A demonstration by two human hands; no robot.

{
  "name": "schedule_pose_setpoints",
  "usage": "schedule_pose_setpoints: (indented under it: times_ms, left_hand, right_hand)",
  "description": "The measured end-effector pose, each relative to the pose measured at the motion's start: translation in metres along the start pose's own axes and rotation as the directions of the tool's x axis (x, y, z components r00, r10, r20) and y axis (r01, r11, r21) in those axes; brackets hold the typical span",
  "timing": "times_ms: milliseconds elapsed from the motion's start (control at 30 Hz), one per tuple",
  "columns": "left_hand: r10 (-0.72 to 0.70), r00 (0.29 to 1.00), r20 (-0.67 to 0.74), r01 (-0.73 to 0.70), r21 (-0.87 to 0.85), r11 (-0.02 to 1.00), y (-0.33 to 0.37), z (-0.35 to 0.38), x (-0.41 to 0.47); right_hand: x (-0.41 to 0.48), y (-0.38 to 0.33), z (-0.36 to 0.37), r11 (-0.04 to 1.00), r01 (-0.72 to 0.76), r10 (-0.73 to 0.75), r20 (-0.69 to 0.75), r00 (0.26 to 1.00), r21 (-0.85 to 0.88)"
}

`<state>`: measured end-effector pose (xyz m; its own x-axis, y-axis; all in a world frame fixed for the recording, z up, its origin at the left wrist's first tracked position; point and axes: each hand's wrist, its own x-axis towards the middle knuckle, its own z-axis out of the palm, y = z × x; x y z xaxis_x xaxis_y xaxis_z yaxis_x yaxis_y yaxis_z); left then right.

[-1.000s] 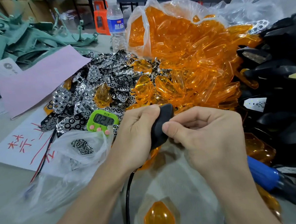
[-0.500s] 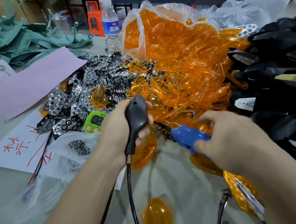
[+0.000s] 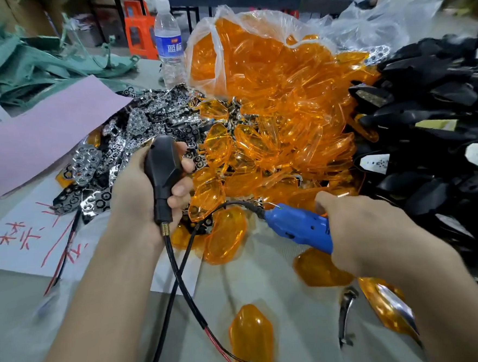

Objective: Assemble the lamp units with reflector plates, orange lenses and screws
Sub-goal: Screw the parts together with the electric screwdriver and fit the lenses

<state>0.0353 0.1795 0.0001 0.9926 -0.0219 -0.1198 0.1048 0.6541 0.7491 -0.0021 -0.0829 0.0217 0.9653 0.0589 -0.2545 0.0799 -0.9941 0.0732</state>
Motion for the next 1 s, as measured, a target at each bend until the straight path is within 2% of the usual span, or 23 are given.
schedule_pose_setpoints:
  times_ms: [133,233,300,433,533,633,733,867,933,1000]
  left_hand:
    - [-0.007,1.000,-0.016,0.006,-0.005,1.000,0.001,0.000,0.000]
    - [-0.005,1.000,-0.024,0.005,-0.018,1.000,0.005,-0.003,0.001]
    - [0.000,1.000,-0.022,-0.001,-0.044,0.999,0.009,-0.007,0.002]
    - [-0.018,1.000,-0.011,0.016,-0.117,0.993,0.014,-0.016,0.003]
    - [-0.032,0.999,-0.020,0.030,-0.087,0.996,0.010,-0.015,0.004]
    - [-0.042,0.999,-0.014,0.041,-0.031,0.999,0.003,-0.008,0.007]
    - [-0.057,0.998,-0.004,0.057,0.029,0.998,-0.002,-0.003,0.008]
    - [-0.064,0.997,-0.031,0.066,0.100,0.993,-0.009,-0.001,0.007]
    - [-0.029,0.997,-0.067,0.039,0.151,0.988,-0.014,0.002,0.006]
    - [0.033,0.993,-0.115,-0.006,0.225,0.974,-0.018,0.006,0.004]
  right_hand:
    - [0.001,-0.002,0.005,1.000,0.011,-0.013,-0.088,0.996,-0.025]
    - [-0.004,0.008,0.007,0.999,0.029,-0.020,-0.196,0.980,0.044]
    - [-0.008,0.018,0.003,0.990,0.039,0.003,-0.296,0.955,0.137]
    - [-0.019,0.035,-0.025,0.883,0.104,0.060,-0.329,0.942,0.458]
    - [-0.024,0.038,-0.045,0.695,0.227,0.094,-0.400,0.912,0.682]
    - [-0.017,0.031,-0.053,0.406,0.381,0.168,-0.477,0.863,0.831]
    - [-0.003,0.019,-0.062,0.128,0.474,0.287,-0.490,0.823,0.871]
    - [0.011,0.001,-0.063,-0.298,0.510,0.377,-0.391,0.840,0.807]
    - [0.014,-0.011,-0.054,-0.412,0.541,0.397,-0.390,0.831,0.733]
    - [0.017,-0.022,-0.043,-0.402,0.565,0.425,-0.400,0.812,0.720]
